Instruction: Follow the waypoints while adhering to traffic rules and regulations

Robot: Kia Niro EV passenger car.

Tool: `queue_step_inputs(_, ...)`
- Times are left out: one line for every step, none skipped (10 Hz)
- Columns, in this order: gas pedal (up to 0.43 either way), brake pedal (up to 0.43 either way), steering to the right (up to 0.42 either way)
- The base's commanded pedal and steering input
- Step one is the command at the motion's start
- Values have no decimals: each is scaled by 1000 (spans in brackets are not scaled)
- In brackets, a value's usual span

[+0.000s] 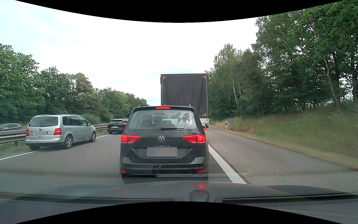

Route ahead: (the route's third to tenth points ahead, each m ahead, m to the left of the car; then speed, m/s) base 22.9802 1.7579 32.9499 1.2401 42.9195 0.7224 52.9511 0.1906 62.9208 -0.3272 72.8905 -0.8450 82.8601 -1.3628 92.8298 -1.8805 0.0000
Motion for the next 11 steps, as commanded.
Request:
queue_step_inputs(0,244,-1)
queue_step_inputs(0,244,-2)
queue_step_inputs(0,244,-1)
queue_step_inputs(0,244,-2)
queue_step_inputs(0,244,-1)
queue_step_inputs(0,244,-2)
queue_step_inputs(0,244,-2)
queue_step_inputs(0,244,-2)
queue_step_inputs(0,244,-2)
queue_step_inputs(0,244,-1)
queue_step_inputs(0,244,-2)
